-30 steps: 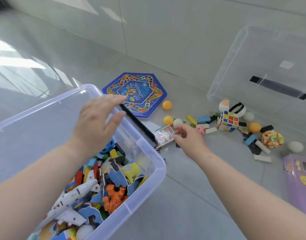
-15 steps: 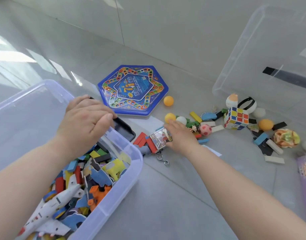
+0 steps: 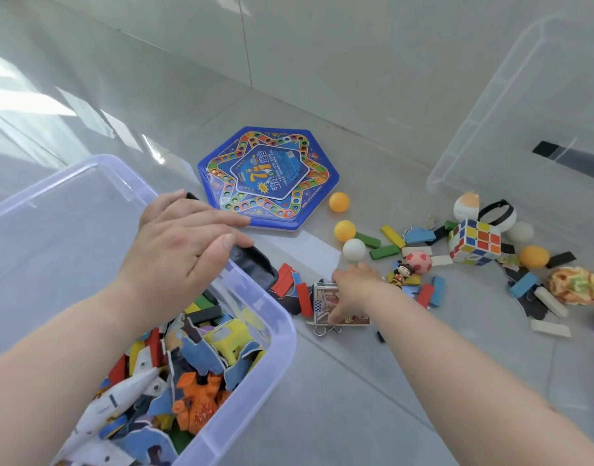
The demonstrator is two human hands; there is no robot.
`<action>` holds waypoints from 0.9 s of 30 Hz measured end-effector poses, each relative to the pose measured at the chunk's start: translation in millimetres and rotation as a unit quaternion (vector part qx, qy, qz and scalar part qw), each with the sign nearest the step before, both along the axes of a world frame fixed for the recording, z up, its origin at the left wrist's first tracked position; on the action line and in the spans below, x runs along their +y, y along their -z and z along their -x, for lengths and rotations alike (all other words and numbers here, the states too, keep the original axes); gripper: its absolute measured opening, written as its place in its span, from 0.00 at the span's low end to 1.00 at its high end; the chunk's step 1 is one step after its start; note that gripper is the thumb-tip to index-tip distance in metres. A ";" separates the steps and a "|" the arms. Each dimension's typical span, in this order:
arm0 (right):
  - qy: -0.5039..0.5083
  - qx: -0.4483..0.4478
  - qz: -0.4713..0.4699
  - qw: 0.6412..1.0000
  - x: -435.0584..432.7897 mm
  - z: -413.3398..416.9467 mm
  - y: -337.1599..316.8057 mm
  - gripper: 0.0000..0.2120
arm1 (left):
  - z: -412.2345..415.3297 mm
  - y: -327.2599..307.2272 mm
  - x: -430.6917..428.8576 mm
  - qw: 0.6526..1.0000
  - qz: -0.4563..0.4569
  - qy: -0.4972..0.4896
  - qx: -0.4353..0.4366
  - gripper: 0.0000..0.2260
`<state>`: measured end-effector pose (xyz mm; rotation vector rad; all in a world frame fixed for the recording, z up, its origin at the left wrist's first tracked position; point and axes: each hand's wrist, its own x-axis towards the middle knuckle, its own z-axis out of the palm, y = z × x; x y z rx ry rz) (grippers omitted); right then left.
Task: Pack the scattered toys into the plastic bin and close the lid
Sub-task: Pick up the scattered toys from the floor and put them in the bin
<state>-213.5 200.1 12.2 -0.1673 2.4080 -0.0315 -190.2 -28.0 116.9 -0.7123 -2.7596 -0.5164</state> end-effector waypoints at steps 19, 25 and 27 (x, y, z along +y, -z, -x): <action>0.385 -0.007 0.412 0.826 24.4 -58.0 -49.2 0.07 | 9.3 -9.4 -11.8 0.998 0.021 -0.051 -0.036 0.33; 0.398 0.051 0.553 0.730 -10.0 -50.6 -138.9 0.04 | 27.9 -18.2 -23.4 0.989 0.057 -0.117 -0.073 0.41; 0.371 0.036 0.611 0.698 -31.6 -48.1 -170.5 0.04 | 33.9 -22.6 -31.4 0.985 0.067 -0.112 -0.108 0.42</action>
